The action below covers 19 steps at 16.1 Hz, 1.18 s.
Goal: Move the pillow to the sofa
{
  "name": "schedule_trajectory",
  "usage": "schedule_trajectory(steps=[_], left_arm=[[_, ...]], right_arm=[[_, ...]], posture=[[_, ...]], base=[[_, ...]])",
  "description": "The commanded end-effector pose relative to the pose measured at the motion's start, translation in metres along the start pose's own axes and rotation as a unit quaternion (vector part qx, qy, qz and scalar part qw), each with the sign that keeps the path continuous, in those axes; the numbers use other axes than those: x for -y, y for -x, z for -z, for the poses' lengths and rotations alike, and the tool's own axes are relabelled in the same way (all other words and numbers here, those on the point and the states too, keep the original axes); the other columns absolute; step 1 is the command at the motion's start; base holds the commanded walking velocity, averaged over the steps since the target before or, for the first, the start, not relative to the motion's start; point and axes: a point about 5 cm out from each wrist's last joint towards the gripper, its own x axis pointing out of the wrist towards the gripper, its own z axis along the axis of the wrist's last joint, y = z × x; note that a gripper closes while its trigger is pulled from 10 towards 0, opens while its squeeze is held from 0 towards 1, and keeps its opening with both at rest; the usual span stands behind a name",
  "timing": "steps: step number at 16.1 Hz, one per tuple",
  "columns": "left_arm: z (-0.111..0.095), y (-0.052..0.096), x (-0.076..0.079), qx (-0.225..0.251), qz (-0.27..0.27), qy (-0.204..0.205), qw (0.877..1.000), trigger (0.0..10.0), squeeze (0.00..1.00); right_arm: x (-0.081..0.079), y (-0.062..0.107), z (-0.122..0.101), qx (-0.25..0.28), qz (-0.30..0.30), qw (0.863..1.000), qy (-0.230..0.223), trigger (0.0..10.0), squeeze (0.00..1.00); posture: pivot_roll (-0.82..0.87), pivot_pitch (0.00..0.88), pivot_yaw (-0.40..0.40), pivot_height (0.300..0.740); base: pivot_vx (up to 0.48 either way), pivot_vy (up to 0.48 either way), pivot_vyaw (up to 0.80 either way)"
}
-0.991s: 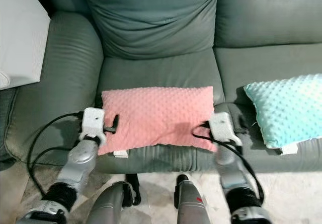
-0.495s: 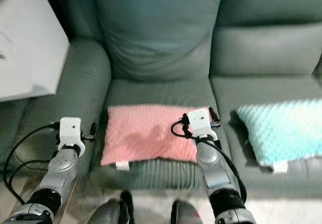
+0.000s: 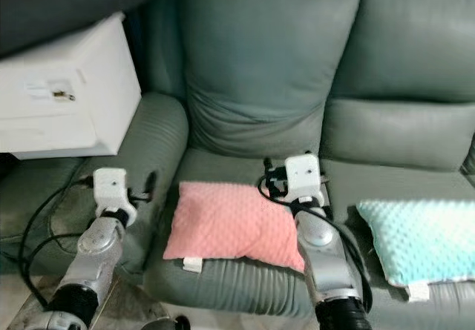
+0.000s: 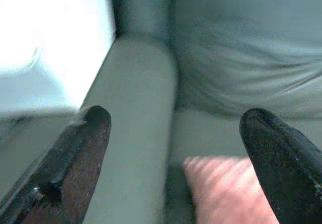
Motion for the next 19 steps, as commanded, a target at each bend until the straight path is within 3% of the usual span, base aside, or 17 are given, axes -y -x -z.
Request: schedule_trajectory(steps=[1,6,9,13,15,17,19], left_arm=[[-0.006,0.001,0.002,0.011,0.016,-0.007,1.0,10.0,0.0],[-0.018,0.006,-0.009,0.035,-0.008,0.002,0.999,10.0,0.0],[-0.006,0.022,-0.005,0.012,0.033,-0.009,0.999,10.0,0.0],[-0.001,0.042,-0.027,-0.006,-0.005,-0.023,1.0,10.0,0.0],[0.006,0.049,-0.031,-0.016,-0.008,-0.032,0.999,10.0,0.0],[0.022,0.065,-0.041,-0.048,-0.02,-0.048,0.998,10.0,0.0],[0.019,0.075,-0.046,-0.045,-0.023,-0.046,0.998,10.0,0.0]], right_arm=[[0.002,0.001,-0.005,0.006,-0.003,1.0,-0.007,10.0,0.0],[-0.002,0.0,-0.018,0.026,-0.026,0.999,-0.022,10.0,0.0],[-0.002,0.015,-0.013,0.013,-0.041,0.998,-0.04,10.0,0.0],[0.002,0.039,-0.007,-0.003,-0.083,0.995,-0.06,10.0,0.0],[0.005,0.046,-0.003,-0.008,-0.085,0.995,-0.05,10.0,0.0],[0.019,0.065,0.006,-0.029,-0.069,0.996,-0.048,10.0,0.0],[0.03,0.079,0.007,-0.039,-0.057,0.997,-0.044,10.0,0.0]], posture=[[-0.06,0.0,0.009,0.74],[-0.07,0.0,0.004,0.74],[-0.05,0.0,-0.004,0.74],[-0.05,0.0,0.011,0.74],[-0.05,0.0,0.011,0.74],[-0.05,0.0,0.011,0.74],[-0.05,0.0,0.016,0.74]], base=[[0.0,0.0,0.0],[0.0,0.0,0.0],[0.0,0.0,0.0],[0.0,0.0,0.0],[0.0,0.0,0.0],[0.0,0.0,0.0],[0.0,0.0,0.0]])
